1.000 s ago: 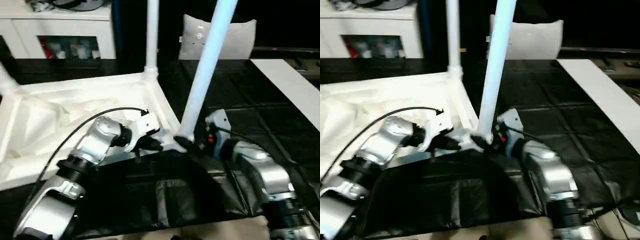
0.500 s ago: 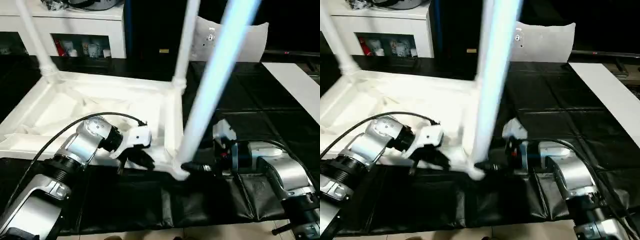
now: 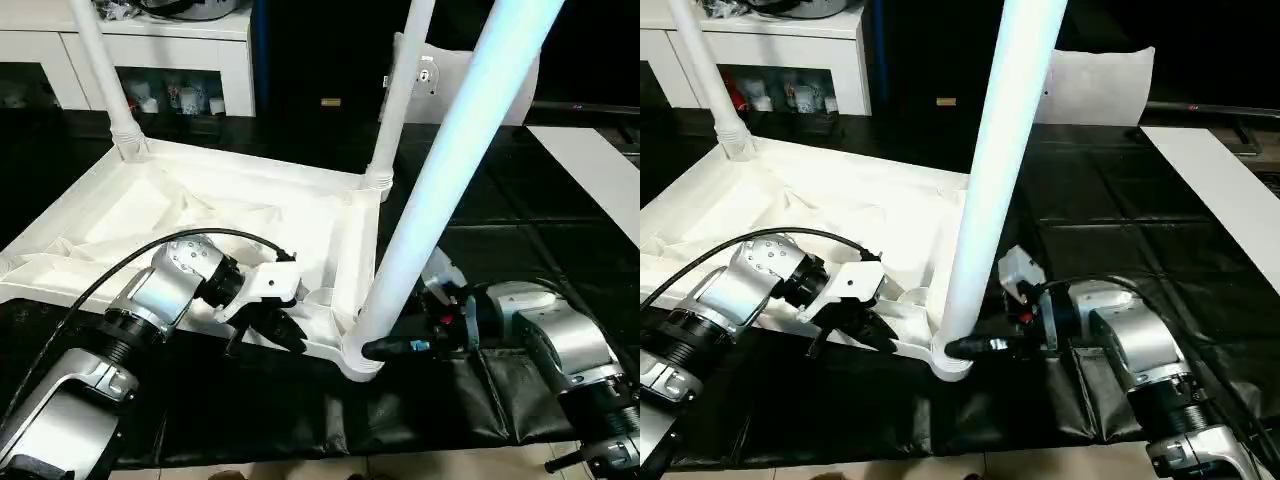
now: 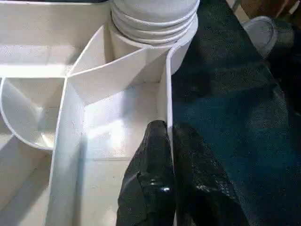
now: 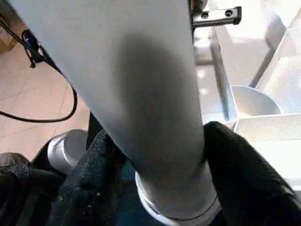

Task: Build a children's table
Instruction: Rotate leg to tighten

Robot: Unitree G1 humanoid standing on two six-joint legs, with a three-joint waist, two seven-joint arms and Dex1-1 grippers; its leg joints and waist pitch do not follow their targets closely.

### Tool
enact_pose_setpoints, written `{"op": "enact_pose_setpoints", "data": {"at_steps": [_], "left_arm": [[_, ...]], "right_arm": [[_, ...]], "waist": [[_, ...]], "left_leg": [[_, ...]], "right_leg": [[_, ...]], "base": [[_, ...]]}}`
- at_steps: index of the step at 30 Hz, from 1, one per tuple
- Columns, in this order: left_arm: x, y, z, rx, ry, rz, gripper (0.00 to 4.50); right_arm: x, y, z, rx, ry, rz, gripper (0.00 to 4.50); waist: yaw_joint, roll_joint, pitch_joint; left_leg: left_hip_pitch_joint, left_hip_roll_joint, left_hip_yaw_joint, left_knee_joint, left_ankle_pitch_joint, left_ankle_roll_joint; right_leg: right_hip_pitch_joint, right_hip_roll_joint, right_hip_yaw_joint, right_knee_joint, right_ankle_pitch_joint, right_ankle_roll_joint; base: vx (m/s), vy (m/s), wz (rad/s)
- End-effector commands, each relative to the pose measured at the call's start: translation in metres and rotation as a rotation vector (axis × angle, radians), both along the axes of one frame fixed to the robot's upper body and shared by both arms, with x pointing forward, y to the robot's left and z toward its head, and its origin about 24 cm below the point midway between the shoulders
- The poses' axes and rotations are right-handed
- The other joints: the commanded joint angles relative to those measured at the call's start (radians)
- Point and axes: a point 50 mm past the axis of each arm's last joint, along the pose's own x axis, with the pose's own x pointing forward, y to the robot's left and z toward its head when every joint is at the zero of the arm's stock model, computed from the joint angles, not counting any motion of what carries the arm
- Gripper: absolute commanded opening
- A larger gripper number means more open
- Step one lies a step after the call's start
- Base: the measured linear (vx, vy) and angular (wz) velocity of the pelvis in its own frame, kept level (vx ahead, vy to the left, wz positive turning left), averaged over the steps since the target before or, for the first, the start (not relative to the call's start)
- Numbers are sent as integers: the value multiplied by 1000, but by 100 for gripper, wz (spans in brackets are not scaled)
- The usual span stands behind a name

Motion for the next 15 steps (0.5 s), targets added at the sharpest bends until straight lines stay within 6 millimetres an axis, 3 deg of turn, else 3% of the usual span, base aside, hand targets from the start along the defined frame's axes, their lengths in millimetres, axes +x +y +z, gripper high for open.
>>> {"op": "enact_pose_setpoints", "data": {"at_steps": [1, 2, 9, 13, 15], "left_arm": [[0, -11, 11, -26, -32, -83, 0], [0, -11, 11, -26, -31, -83, 0], [0, -12, 9, -43, 8, -21, 0], [6, -20, 7, -76, 15, 131, 0], [13, -30, 6, -106, -12, 260, 0]], "right_arm": [[-1, 0, 2, 3, 12, 18, 253], [-1, 0, 2, 4, 15, 19, 231], [-4, 9, 0, 60, 72, -52, 214], [-3, 23, -3, 66, 31, -186, 213], [5, 34, -10, 28, 16, -363, 212]], "waist": [[-4, 1, -65], [-3, -1, -64], [-1, 0, -62], [-5, 1, -58], [-18, 0, -57]], "left_leg": [[1, 32, -1, -69, -141, 61], [1, 32, -1, -69, -140, 62], [2, 31, -1, -71, -153, 51], [7, 26, -3, -72, -186, 28], [7, 25, -7, -72, -196, 8]], "right_leg": [[62, -74, 65, -74, -325, -159], [62, -74, 65, -75, -326, -157], [61, -74, 64, -82, -380, -136], [55, -76, 59, -98, -490, -94], [51, -74, 55, -101, -525, -75]], "base": [[0, 0, 0], [0, 0, 0], [0, 0, 0], [0, 0, 0], [0, 0, 0]]}}
